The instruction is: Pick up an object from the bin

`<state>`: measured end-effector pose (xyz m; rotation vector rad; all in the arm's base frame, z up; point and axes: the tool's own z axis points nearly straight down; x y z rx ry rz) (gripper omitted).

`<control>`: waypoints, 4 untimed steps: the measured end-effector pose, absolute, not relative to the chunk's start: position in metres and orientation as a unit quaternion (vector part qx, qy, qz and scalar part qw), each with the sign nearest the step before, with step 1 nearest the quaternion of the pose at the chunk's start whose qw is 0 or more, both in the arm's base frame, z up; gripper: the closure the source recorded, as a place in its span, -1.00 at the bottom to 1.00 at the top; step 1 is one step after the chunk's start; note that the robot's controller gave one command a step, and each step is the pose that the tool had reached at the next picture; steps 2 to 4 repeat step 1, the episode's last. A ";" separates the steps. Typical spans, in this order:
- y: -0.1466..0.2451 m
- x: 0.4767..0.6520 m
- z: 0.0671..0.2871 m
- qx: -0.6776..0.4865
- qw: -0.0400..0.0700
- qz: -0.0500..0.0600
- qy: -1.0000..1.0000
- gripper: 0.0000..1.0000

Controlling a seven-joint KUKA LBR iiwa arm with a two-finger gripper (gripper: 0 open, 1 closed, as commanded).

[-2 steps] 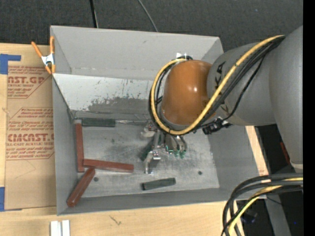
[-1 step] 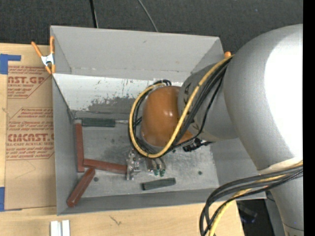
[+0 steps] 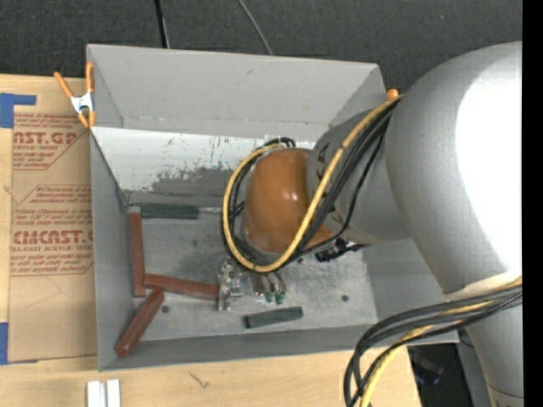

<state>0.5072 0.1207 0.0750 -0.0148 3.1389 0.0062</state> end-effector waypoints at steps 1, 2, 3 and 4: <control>0.123 0.502 0.226 -0.002 0.002 0.001 1.000 1.00; 0.123 0.502 0.226 -0.002 0.002 0.001 1.000 1.00; 0.123 0.502 0.226 -0.002 0.002 0.001 1.000 1.00; 0.123 0.502 0.226 -0.002 0.002 0.001 1.000 1.00</control>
Offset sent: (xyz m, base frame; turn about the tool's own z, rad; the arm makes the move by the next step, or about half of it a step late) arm 0.0000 0.0000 0.0000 0.0000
